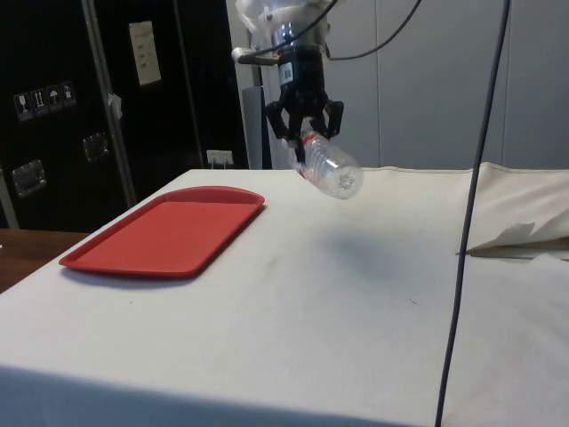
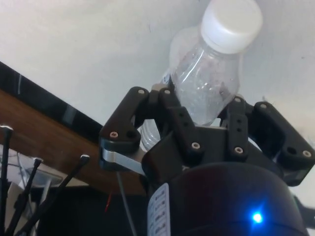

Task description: Place the bottle upright on the tray.

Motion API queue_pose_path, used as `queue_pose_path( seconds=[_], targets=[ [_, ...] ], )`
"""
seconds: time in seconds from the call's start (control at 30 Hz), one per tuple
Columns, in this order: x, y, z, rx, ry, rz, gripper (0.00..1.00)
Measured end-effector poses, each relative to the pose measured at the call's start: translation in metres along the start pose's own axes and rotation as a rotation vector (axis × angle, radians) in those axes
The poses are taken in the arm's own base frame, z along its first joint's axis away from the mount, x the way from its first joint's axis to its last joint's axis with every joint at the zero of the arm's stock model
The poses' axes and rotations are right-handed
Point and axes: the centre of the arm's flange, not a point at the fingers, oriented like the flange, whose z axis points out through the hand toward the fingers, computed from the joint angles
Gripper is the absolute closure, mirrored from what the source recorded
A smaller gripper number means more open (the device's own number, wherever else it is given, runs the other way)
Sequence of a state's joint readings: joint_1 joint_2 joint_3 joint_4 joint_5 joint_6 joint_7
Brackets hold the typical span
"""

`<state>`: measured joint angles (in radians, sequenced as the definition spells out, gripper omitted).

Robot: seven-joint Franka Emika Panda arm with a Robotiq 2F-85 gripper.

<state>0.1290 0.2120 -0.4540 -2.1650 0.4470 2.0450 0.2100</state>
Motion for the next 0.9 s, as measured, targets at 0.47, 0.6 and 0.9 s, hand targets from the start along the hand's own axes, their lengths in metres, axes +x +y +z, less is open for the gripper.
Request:
queue_pose_path(
  seconds=[0.47,0.6,0.9],
  targets=[
    [-0.006,-0.015,-0.003,-0.023,0.067,-0.007,0.66],
    [-0.009,-0.018,-0.013,-0.015,0.072,-0.013,0.66],
    [-0.017,-0.026,-0.043,-0.005,0.074,-0.020,0.66]
  ],
)
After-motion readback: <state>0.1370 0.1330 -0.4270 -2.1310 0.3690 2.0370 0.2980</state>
